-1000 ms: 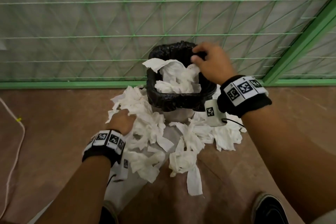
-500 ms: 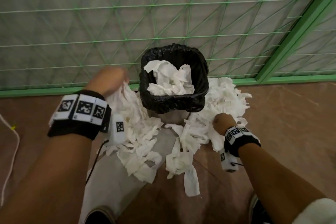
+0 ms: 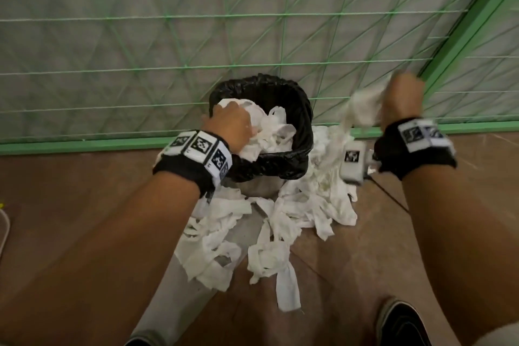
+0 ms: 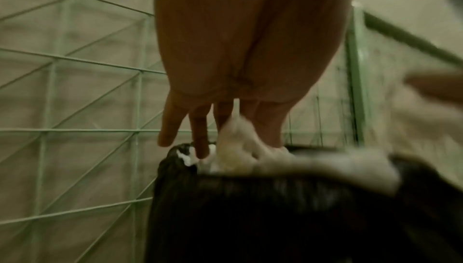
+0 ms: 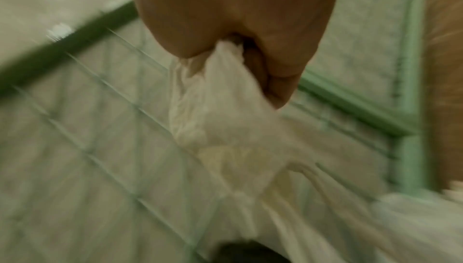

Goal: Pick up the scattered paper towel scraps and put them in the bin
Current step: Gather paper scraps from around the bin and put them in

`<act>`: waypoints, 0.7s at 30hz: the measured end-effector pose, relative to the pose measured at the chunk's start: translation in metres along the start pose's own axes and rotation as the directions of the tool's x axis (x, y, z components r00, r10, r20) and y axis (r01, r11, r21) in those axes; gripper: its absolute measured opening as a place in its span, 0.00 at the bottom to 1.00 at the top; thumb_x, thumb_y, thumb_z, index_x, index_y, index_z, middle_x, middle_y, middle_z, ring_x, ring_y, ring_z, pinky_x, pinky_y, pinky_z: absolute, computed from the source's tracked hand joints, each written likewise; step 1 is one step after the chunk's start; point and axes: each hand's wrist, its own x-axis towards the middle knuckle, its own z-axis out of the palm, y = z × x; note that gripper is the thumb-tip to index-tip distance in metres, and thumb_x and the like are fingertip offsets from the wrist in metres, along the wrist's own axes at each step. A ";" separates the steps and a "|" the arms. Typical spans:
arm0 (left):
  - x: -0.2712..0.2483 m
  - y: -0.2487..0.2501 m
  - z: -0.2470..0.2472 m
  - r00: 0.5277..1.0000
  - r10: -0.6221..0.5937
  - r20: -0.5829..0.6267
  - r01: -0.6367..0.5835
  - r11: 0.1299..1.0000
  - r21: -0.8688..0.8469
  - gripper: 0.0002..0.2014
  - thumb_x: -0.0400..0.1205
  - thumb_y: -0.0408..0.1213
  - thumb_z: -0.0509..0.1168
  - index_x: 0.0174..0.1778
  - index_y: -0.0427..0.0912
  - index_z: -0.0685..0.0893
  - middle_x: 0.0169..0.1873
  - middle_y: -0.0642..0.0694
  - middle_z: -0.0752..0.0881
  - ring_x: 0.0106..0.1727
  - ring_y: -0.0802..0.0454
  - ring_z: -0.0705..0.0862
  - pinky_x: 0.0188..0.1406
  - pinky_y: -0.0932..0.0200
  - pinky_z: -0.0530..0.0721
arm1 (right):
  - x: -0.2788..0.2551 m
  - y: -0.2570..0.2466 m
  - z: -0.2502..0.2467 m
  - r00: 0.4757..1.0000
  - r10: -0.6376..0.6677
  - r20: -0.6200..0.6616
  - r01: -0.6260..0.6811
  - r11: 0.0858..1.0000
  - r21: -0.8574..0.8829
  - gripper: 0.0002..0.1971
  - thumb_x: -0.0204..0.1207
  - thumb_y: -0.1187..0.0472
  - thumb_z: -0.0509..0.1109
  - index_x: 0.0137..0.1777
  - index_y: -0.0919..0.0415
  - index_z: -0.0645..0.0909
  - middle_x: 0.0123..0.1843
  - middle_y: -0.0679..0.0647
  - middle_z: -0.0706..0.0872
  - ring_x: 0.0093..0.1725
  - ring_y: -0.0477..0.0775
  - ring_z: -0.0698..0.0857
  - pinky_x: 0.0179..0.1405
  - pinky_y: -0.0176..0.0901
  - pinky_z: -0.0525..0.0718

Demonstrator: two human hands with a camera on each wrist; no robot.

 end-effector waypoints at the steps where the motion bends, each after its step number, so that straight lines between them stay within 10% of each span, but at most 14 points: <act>1: 0.000 -0.002 0.009 1.000 0.000 0.019 -0.002 0.998 0.069 0.18 0.81 0.51 0.62 0.63 0.46 0.84 0.71 0.41 0.73 0.73 0.34 0.68 0.73 0.35 0.68 | 0.011 -0.011 -0.015 0.997 -0.027 -0.072 0.032 0.998 0.063 0.13 0.80 0.71 0.53 0.54 0.76 0.77 0.59 0.81 0.81 0.60 0.78 0.80 0.50 0.61 0.74; 5: -0.012 -0.006 0.006 0.944 0.017 -0.329 -0.064 0.989 -0.134 0.17 0.82 0.52 0.60 0.65 0.52 0.81 0.73 0.49 0.71 0.76 0.42 0.64 0.72 0.38 0.62 | 0.030 -0.067 -0.051 0.933 -0.190 -0.306 0.300 0.880 0.368 0.19 0.80 0.59 0.51 0.59 0.69 0.78 0.59 0.70 0.83 0.60 0.65 0.82 0.55 0.54 0.76; 9: -0.020 -0.040 0.010 0.794 -0.268 -0.546 -0.049 0.867 -0.496 0.11 0.83 0.43 0.58 0.54 0.45 0.82 0.60 0.40 0.80 0.65 0.40 0.76 0.66 0.45 0.74 | 0.004 -0.116 -0.071 0.851 -0.299 -0.431 0.512 0.652 0.559 0.16 0.83 0.57 0.55 0.64 0.63 0.75 0.53 0.48 0.78 0.56 0.44 0.77 0.55 0.28 0.72; 13: -0.022 -0.096 0.058 0.841 -0.373 -0.391 0.174 0.872 -0.458 0.08 0.80 0.38 0.59 0.49 0.42 0.81 0.54 0.34 0.82 0.55 0.33 0.82 0.55 0.41 0.81 | -0.038 -0.142 -0.029 0.885 -0.295 -0.359 0.465 0.583 0.666 0.07 0.84 0.57 0.58 0.56 0.58 0.66 0.43 0.41 0.69 0.40 0.39 0.71 0.44 0.26 0.72; 15: -0.027 -0.114 0.089 0.900 -0.371 -0.228 0.270 0.886 -0.376 0.07 0.78 0.39 0.61 0.51 0.46 0.80 0.56 0.34 0.82 0.56 0.31 0.82 0.57 0.39 0.81 | -0.050 -0.138 0.002 0.884 -0.466 -0.034 0.401 0.718 0.570 0.13 0.81 0.56 0.63 0.62 0.61 0.71 0.52 0.49 0.75 0.50 0.48 0.76 0.55 0.40 0.77; 17: -0.036 -0.123 0.117 0.938 -0.344 -0.038 0.322 0.907 -0.272 0.15 0.77 0.44 0.63 0.61 0.52 0.77 0.63 0.35 0.78 0.62 0.30 0.80 0.63 0.37 0.79 | -0.057 -0.129 0.023 0.770 -0.541 0.338 0.384 0.816 0.433 0.20 0.77 0.55 0.70 0.68 0.57 0.74 0.59 0.52 0.77 0.57 0.51 0.78 0.62 0.45 0.78; 19: -0.048 -0.124 0.143 0.940 -0.293 0.176 0.322 0.932 -0.169 0.25 0.77 0.49 0.65 0.72 0.60 0.71 0.74 0.36 0.68 0.70 0.29 0.74 0.70 0.38 0.75 | -0.056 -0.119 0.031 0.777 -0.536 0.330 0.343 0.801 0.491 0.19 0.76 0.54 0.71 0.66 0.55 0.79 0.58 0.52 0.81 0.56 0.50 0.81 0.58 0.38 0.78; 21: -0.057 -0.121 0.163 0.922 -0.234 0.309 0.286 0.948 -0.137 0.31 0.77 0.50 0.66 0.77 0.62 0.66 0.80 0.38 0.60 0.76 0.33 0.70 0.76 0.43 0.72 | -0.044 -0.108 0.030 0.913 -0.383 0.143 0.235 0.778 0.583 0.12 0.77 0.59 0.69 0.60 0.57 0.83 0.52 0.52 0.85 0.50 0.48 0.83 0.46 0.28 0.78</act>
